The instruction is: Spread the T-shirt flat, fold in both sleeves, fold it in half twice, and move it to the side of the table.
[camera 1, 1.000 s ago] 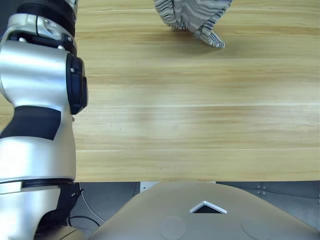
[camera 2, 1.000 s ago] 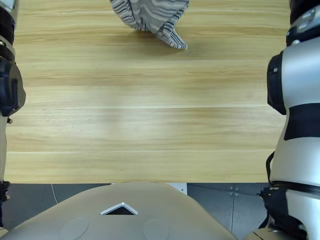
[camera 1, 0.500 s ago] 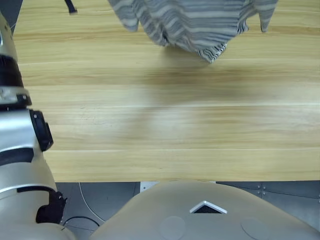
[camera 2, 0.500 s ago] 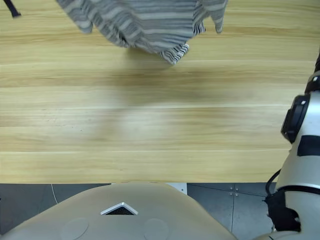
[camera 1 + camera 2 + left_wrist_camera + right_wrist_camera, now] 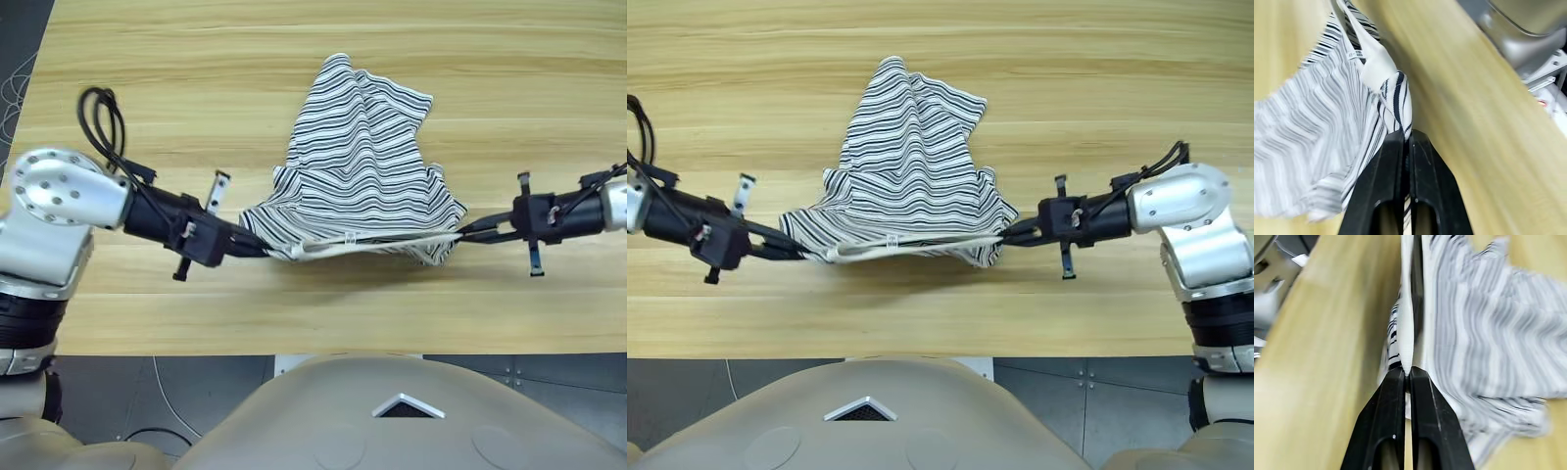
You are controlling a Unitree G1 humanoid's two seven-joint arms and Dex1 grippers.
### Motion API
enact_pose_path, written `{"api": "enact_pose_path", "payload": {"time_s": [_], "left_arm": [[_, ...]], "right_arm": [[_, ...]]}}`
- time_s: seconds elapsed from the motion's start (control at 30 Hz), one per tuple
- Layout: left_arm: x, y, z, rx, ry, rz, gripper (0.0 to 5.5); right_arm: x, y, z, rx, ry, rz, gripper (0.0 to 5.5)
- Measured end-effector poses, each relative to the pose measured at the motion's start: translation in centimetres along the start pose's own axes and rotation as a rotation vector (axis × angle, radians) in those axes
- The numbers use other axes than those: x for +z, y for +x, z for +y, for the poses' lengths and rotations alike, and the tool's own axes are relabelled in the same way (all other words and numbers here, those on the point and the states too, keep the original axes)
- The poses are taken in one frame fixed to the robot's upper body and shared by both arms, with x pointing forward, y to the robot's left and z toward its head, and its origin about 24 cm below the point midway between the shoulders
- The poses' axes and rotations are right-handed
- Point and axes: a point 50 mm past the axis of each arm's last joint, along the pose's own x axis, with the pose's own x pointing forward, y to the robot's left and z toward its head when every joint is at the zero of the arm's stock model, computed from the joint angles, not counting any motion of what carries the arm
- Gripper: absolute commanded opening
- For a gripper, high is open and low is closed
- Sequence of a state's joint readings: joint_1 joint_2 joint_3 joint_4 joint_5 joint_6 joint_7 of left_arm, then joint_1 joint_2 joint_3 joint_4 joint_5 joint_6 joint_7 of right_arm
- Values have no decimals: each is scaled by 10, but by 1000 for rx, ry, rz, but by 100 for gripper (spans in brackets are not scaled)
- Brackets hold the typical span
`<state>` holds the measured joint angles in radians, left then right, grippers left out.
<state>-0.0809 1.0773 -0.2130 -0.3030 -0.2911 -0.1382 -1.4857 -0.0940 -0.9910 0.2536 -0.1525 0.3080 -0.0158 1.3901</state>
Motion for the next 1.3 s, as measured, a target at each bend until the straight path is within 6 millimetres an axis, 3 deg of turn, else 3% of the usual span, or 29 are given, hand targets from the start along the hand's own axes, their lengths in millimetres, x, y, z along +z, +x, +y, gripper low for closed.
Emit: {"api": "enact_pose_path", "payload": {"time_s": [0.17, 0.4, 0.47, 0.53, 0.57, 0.7, 0.8, 0.97, 1.1, 1.2, 1.3], "left_arm": [[-6, 14, -6, -59, -11, 35, 73], [-1, 27, -18, -131, -38, 7, 193], [1, 26, -24, -182, -32, 6, 206], [6, 23, -22, -175, -23, -40, 206], [7, 21, -16, -136, -20, -67, 206], [-2, 2, 70, 401, 11, -125, 206], [-30, 8, 99, 534, -70, -88, 206], [-67, 49, 97, 452, -171, -32, 206], [-89, 69, 96, 427, -210, 26, 206], [-104, 70, 97, 476, -240, 80, 206], [-114, 64, 97, 522, -250, 128, 206]], "right_arm": [[-4, 10, 5, 50, 4, 64, 78], [-5, 15, 11, 155, 41, 84, 215], [1, 13, 15, 220, 64, 51, 251], [6, 10, 13, 216, 75, 0, 251], [8, 7, 6, 181, 70, -32, 251], [21, -4, -57, -162, 15, -246, 251], [13, -2, -93, -392, -12, -236, 251], [8, 7, -131, -594, -40, -197, 251], [-1, 19, -159, -773, 13, -118, 251], [-5, 31, -171, -843, 46, -36, 251], [-17, 53, -170, -844, 88, 57, 251]]}}
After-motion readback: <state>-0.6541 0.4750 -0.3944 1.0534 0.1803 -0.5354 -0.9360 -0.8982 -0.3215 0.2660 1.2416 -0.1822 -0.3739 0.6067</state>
